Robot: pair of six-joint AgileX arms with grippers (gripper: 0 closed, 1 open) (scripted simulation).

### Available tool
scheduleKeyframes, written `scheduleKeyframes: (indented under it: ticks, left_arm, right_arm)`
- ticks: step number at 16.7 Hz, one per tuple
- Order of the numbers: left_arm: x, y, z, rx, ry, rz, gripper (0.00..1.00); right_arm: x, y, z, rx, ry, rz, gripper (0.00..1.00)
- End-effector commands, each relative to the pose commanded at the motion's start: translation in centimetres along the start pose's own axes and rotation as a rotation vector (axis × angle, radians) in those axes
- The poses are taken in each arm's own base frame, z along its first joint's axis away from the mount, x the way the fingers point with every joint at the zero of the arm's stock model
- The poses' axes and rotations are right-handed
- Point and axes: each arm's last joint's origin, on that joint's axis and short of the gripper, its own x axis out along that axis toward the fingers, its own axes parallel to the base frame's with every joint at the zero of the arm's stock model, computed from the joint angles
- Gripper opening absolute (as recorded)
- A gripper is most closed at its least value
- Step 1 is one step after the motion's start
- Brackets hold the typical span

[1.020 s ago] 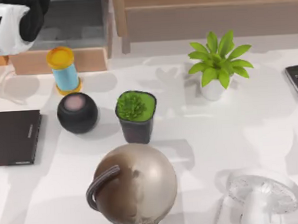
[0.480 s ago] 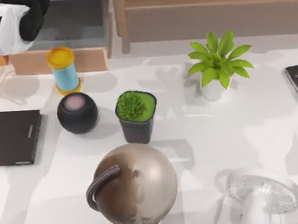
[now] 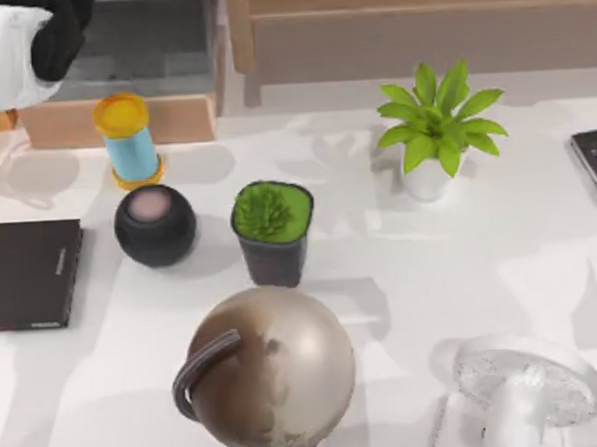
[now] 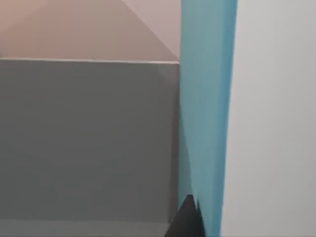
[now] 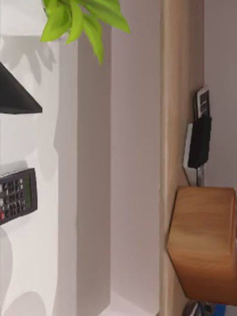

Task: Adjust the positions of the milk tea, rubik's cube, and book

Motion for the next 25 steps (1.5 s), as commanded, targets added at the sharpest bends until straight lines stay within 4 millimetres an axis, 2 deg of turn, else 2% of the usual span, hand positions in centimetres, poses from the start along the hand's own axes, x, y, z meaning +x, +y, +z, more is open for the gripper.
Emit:
scheduleKeyframes:
  ticks: [5,8,13,16,18,20,25]
  left_arm:
    - [-0.1,0.0,0.2,0.001,-0.002,0.001,0.00]
    - [-1.4,0.2,1.4,0.056,-0.040,-0.042,0.00]
    - [-6.8,2.0,4.4,0.345,-0.188,-0.157,0.00]
    - [-10.8,4.1,4.0,0.614,-0.256,-0.192,0.00]
    - [-13.4,5.8,2.3,0.815,-0.265,-0.204,0.00]
    - [-15.9,7.5,-0.7,1.014,-0.230,-0.222,0.00]
    - [-21.3,11.6,-10.4,1.392,0.042,-0.329,0.00]
  right_arm:
    - [0.0,0.0,0.0,0.000,0.000,0.000,1.00]
    - [0.0,0.0,0.0,0.000,0.000,0.000,1.00]
    - [0.0,0.0,0.0,0.000,0.000,0.000,1.00]
    - [0.0,0.0,0.0,0.000,0.000,0.000,1.00]
    - [0.0,0.0,0.0,0.000,0.000,0.000,1.00]
    - [0.0,0.0,0.0,0.000,0.000,0.000,1.00]
    - [0.0,0.0,0.0,0.000,0.000,0.000,1.00]
